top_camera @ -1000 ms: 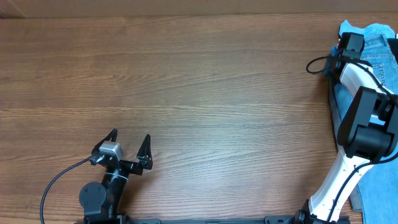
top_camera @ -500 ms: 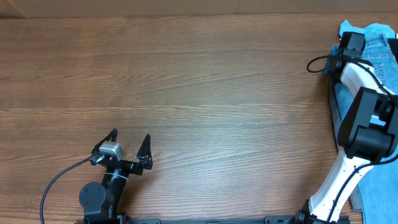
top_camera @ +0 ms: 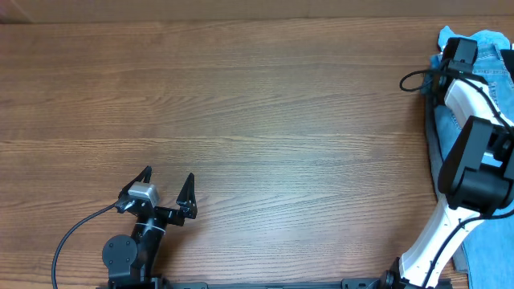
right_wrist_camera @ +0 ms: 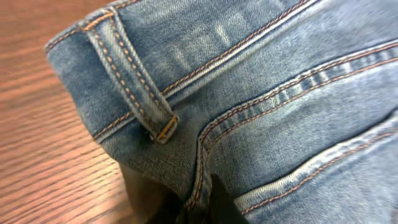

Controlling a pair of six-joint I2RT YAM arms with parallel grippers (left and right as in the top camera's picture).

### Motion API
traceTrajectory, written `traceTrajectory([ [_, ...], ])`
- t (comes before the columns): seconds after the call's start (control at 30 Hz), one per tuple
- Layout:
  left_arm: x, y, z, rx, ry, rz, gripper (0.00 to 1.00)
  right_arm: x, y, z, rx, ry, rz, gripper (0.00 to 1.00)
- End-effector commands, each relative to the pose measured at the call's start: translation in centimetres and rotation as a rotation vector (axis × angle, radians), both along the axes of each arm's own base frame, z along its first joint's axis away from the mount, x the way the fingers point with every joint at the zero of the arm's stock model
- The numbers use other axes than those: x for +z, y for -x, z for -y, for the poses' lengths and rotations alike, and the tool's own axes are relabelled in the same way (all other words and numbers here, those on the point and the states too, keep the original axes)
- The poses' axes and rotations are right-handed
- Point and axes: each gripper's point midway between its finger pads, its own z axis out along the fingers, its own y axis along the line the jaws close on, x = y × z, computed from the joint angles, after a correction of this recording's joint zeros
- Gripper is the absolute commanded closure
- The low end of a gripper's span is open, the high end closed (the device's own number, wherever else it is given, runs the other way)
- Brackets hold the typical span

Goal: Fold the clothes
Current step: 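Close the right gripper on the jeans waistband near the belt loop, then drag the jeans with the right gripper leftward across the table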

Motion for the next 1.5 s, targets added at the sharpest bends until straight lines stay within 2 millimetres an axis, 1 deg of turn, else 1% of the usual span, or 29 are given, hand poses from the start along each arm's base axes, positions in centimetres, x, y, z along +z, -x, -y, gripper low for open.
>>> traceTrajectory([
  [0.0, 0.0, 0.1, 0.2, -0.012, 0.005, 0.003, 0.0, 7.3, -0.4, 0.7, -0.028, 0.049, 0.138, 0.96],
  [0.1, 0.0, 0.1, 0.2, -0.012, 0.005, 0.003, 0.0, 10.9, -0.3, 0.6, -0.027, 0.068, 0.201, 0.96],
  [0.23, 0.0, 0.1, 0.2, -0.012, 0.005, 0.003, 0.0, 14.4, 0.0, -0.2, -0.014, 0.084, 0.261, 0.96],
  [0.27, 0.0, 0.1, 0.2, -0.012, 0.005, 0.003, 0.0, 16.4, 0.0, -1.5, 0.008, 0.092, 0.292, 0.96],
  [0.37, 0.0, 0.1, 0.2, -0.012, 0.005, 0.003, 0.0, 19.0, -0.4, -4.0, 0.055, 0.1, 0.343, 0.96],
  [0.4, 0.0, 0.1, 0.2, -0.012, 0.005, 0.003, 0.0, 21.0, -0.8, -6.4, 0.097, 0.106, 0.391, 0.96],
  [0.43, 0.0, 0.1, 0.2, -0.012, 0.005, 0.003, 0.0, 22.3, -1.0, -8.0, 0.123, 0.111, 0.422, 0.96],
  [0.47, 0.0, 0.1, 0.2, -0.012, 0.005, 0.003, 0.0, 22.9, -1.1, -8.8, 0.135, 0.112, 0.435, 0.96],
  [0.5, 0.0, 0.1, 0.2, -0.012, 0.005, 0.003, 0.0, 24.2, -1.6, -11.5, 0.183, 0.108, 0.471, 0.96],
  [0.53, 0.0, 0.1, 0.2, -0.012, 0.005, 0.003, 0.0, 24.9, -2.1, -14.2, 0.233, 0.098, 0.494, 0.96],
  [0.57, 0.0, 0.1, 0.2, -0.012, 0.005, 0.003, 0.0, 25.1, -2.3, -15.9, 0.263, 0.088, 0.505, 0.96],
  [0.63, 0.0, 0.1, 0.2, -0.012, 0.005, 0.003, 0.0, 25.1, -2.8, -20.7, 0.361, 0.049, 0.519, 0.96],
  [0.67, 0.0, 0.1, 0.2, -0.012, 0.005, 0.003, 0.0, 25.0, -3.0, -22.4, 0.389, 0.022, 0.529, 0.96],
  [0.7, 0.0, 0.1, 0.2, -0.012, 0.005, 0.003, 0.0, 24.9, -3.2, -25.4, 0.428, -0.042, 0.552, 0.96],
  [0.73, 0.0, 0.1, 0.2, -0.012, 0.005, 0.003, 0.0, 24.8, -3.2, -27.1, 0.452, -0.083, 0.565, 0.96],
  [0.77, 0.0, 0.1, 0.2, -0.012, 0.005, 0.003, 0.0, 24.7, -3.3, -29.5, 0.486, -0.146, 0.581, 0.96],
  [0.8, 0.0, 0.1, 0.2, -0.012, 0.005, 0.003, 0.0, 24.6, -3.2, -33.0, 0.534, -0.24, 0.601, 0.96],
  [0.83, 0.0, 0.1, 0.2, -0.012, 0.005, 0.003, 0.0, 24.4, -3.1, -35.0, 0.561, -0.293, 0.608, 0.96],
  [0.87, 0.0, 0.1, 0.2, -0.012, 0.005, 0.003, 0.0, 24.2, -2.8, -37.9, 0.597, -0.373, 0.618, 0.96],
  [0.9, 0.0, 0.1, 0.2, -0.012, 0.005, 0.003, 0.0, 24.0, -2.6, -39.6, 0.613, -0.417, 0.621, 0.96],
  [0.97, 0.0, 0.1, 0.2, -0.012, 0.005, 0.003, 0.0, 23.1, -2.1, -44.3, 0.655, -0.522, 0.624, 0.96],
  [1.03, 0.0, 0.1, 0.2, -0.012, 0.005, 0.003, 0.0, 22.0, -1.6, -47.5, 0.686, -0.576, 0.616, 0.96],
  [1.1, 0.0, 0.1, 0.2, -0.012, 0.005, 0.004, 0.0, 20.1, -0.4, -52.2, 0.717, -0.657, 0.592, 0.96],
  [1.13, 0.0, 0.1, 0.2, -0.012, 0.005, 0.003, 0.0, 19.5, 0.1, -53.7, 0.738, -0.685, 0.582, 0.96],
  [1.17, 0.0, 0.1, 0.2, -0.012, 0.005, 0.003, 0.0, 18.7, 1.2, -56.5, 0.78, -0.74, 0.566, 0.96],
  [1.27, 0.0, 0.1, 0.2, -0.012, 0.005, 0.003, 0.01, 17.1, 4.0, -61.8, 0.832, -0.865, 0.52, 0.96],
  [1.33, 0.0, 0.1, 0.2, -0.012, 0.005, 0.003, 0.0, 16.7, 6.0, -64.7, 0.88, -0.93, 0.497, 0.96],
  [1.37, 0.0, 0.1, 0.2, -0.012, 0.005, 0.003, 0.0, 16.6, 7.5, -66.5, 0.92, -0.954, 0.484, 0.96],
  [1.47, 0.0, 0.1, 0.2, -0.012, 0.005, 0.003, 0.0, 17.2, 10.1, -69.0, 0.981, -0.98, 0.482, 0.96],
])
